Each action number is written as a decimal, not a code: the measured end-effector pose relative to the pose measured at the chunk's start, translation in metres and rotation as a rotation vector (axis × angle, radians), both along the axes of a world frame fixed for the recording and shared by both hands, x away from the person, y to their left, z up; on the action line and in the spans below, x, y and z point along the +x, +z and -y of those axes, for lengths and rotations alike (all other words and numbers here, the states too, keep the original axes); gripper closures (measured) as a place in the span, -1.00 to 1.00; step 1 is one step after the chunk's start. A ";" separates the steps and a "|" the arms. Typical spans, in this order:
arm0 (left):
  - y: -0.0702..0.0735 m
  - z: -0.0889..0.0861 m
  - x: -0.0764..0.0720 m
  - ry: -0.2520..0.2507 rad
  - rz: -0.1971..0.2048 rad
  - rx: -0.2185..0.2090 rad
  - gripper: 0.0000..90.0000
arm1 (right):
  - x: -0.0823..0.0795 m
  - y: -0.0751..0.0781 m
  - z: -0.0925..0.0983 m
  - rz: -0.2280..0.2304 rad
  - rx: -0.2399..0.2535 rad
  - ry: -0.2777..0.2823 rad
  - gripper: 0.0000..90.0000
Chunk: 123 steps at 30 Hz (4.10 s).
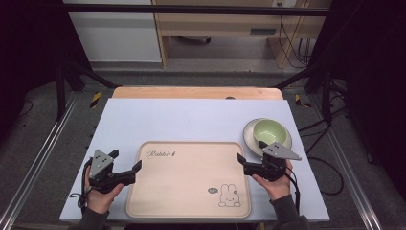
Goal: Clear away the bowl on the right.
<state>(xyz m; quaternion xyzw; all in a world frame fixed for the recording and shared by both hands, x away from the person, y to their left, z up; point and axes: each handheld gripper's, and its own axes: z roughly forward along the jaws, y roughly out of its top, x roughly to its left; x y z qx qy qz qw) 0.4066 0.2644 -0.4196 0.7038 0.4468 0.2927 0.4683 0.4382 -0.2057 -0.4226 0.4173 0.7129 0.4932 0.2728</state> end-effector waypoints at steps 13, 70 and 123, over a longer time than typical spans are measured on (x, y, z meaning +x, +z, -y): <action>0.000 -0.003 0.001 0.010 0.002 -0.021 -0.77 | -0.001 -0.004 0.004 -0.008 -0.006 -0.009 -0.76; -0.006 -0.010 0.003 0.012 -0.011 -0.029 -0.76 | 0.003 0.013 0.044 -0.028 -0.016 -0.173 -0.64; -0.005 -0.010 0.003 0.006 -0.008 -0.018 -0.76 | 0.050 0.018 0.074 -0.125 -0.021 -0.294 -0.48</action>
